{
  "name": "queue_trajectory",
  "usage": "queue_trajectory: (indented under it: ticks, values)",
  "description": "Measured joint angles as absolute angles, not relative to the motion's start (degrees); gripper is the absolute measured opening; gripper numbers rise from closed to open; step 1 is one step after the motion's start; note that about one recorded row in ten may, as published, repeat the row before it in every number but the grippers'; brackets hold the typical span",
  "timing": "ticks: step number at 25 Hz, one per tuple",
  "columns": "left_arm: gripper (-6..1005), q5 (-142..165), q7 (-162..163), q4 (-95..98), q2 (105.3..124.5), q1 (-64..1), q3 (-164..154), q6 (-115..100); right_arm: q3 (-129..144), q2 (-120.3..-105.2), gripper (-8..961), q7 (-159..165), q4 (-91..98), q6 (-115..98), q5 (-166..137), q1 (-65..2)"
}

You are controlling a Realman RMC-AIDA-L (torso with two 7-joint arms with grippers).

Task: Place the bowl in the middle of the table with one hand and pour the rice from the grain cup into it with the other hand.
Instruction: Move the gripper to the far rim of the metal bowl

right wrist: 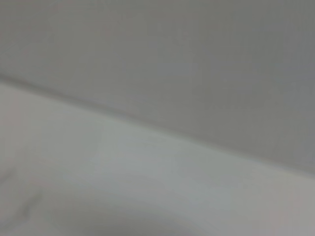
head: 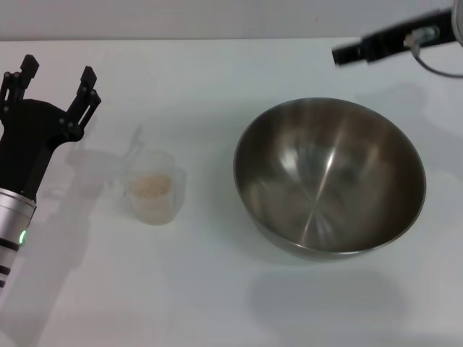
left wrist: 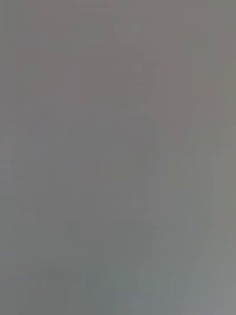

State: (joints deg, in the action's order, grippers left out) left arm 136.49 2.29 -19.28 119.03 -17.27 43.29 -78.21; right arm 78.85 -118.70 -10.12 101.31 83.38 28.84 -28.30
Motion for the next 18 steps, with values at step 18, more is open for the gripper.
queue_trajectory:
  ticks: [18]
  values:
    - [830, 136.49, 2.29, -18.63, 119.0, -17.43, 43.27, -78.15, 74.26, -117.94, 734, -18.26, 88.08, 93.65, 22.96, -33.91]
